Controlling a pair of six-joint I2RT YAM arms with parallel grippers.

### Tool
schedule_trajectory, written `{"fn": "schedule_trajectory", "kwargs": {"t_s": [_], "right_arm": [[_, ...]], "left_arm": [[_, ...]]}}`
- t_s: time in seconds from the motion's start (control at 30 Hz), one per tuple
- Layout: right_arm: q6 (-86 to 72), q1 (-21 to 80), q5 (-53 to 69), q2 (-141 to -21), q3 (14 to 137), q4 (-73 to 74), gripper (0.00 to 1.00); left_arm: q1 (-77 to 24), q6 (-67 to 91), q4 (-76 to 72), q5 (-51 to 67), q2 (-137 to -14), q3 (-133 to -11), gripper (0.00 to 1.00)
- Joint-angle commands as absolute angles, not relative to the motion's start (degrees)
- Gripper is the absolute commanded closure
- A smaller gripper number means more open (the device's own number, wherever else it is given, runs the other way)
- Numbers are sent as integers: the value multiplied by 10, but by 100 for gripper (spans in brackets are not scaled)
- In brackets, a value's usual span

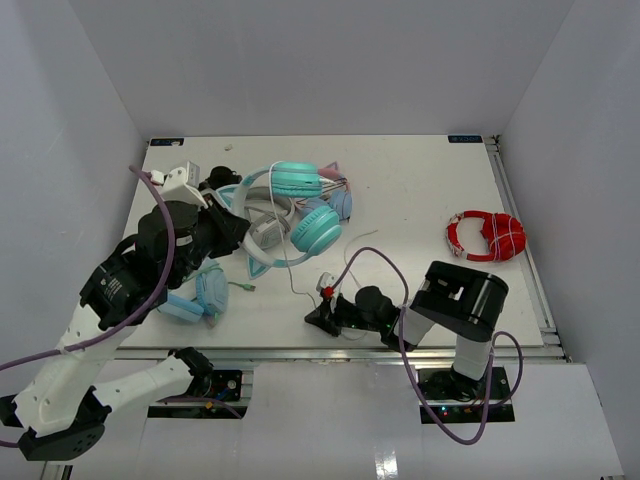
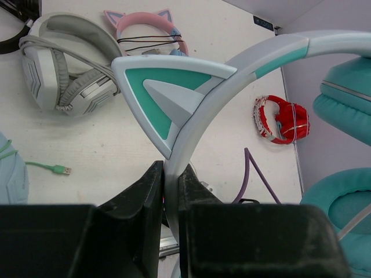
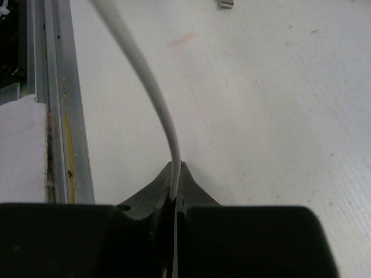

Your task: Wrap the headphones

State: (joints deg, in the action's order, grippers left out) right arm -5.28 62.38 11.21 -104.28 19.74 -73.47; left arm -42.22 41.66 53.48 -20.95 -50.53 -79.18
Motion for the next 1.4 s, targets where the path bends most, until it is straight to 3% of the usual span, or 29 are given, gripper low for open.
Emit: {"fn": "schedule_trajectory", "kwargs": {"t_s": [0.0,0.13,0.37,0.6,0.9,1.37], "right_arm": [[-54,612,50,-1034,189,-882,92],[-79,539,50,-986,166,-875,92],[-115,447,87,-937,167,-817,92],[-124,418,103,-930,180,-804,92],[-134,409,129,-933,167,-828,92],[-134,409,146,-935,159,-842,92]], "left_arm": [[-421,429,493,-196,-480,-808,100],[-421,380,537,-150,-477,-854,100],[-421,346,591,-184,-450,-913,100],[-421,338,612,-221,-453,-931,100],[-421,339,601,-409,-448,-928,100],[-421,323,538,-459,-475,-924,100]]}}
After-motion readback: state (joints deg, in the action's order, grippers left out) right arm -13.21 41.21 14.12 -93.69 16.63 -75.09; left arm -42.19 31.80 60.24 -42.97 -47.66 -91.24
